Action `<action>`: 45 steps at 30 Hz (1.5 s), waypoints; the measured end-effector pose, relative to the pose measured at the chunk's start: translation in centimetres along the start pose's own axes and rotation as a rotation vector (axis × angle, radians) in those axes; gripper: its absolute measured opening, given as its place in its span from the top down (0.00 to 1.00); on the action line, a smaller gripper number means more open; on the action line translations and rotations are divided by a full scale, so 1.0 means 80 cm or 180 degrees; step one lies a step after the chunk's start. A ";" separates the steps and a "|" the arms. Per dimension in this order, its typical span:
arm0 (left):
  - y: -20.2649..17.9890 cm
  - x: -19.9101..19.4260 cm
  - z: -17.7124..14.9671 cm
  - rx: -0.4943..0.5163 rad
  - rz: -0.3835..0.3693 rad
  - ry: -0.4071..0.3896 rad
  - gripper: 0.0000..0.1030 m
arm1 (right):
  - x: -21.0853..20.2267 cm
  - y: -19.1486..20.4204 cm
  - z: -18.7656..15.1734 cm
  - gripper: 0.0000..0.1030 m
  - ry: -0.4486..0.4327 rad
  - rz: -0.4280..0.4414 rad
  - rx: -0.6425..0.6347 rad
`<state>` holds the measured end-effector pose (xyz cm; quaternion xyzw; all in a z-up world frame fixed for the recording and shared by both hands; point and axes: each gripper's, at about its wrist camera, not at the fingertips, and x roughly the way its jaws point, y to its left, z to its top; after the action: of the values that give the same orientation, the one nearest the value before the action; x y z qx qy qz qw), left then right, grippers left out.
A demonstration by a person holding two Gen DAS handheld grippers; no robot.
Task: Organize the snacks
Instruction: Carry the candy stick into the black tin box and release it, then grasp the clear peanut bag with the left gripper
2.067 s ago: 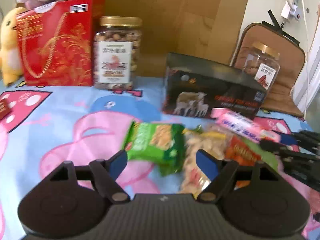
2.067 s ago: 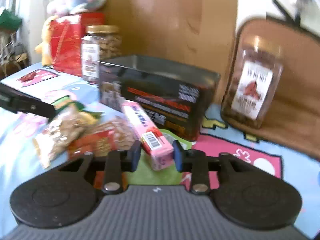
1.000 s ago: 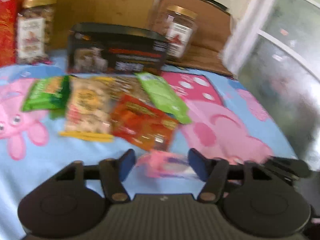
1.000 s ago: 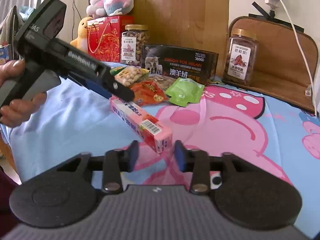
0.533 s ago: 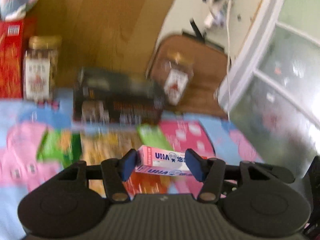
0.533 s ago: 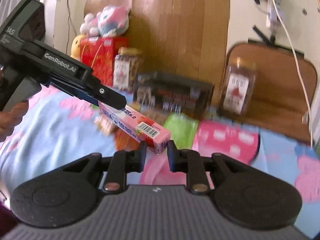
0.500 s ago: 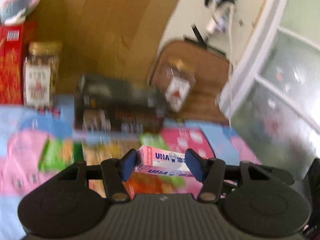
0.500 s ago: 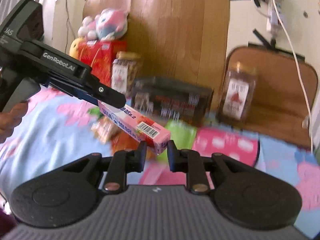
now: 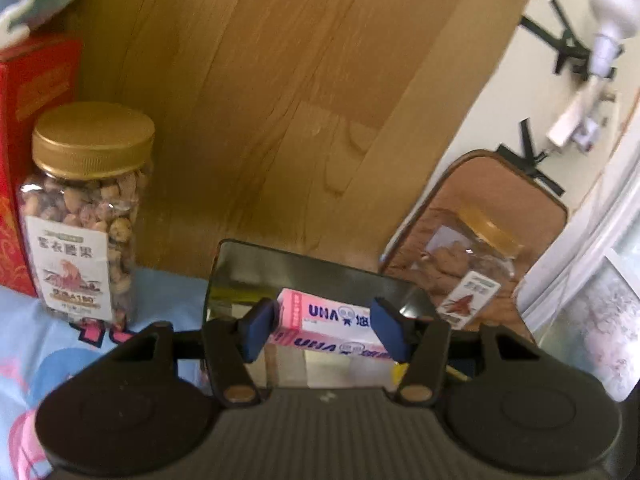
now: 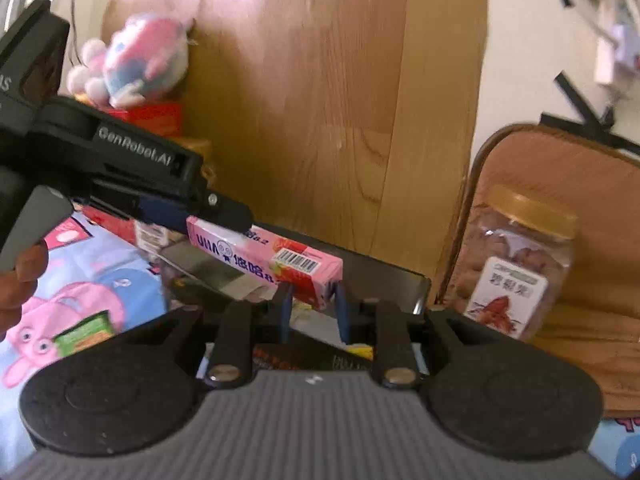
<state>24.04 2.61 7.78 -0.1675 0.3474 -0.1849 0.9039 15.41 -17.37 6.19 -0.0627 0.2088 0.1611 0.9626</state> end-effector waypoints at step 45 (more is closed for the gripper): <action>0.102 -0.189 -0.227 -0.0613 -0.0523 0.0288 0.33 | -0.123 0.136 -0.120 0.44 0.0387 0.1401 0.0399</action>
<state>2.83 13.38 0.05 -0.2729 0.3890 -0.2315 0.8489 -0.37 -11.70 1.06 0.0346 0.2846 0.3497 0.8919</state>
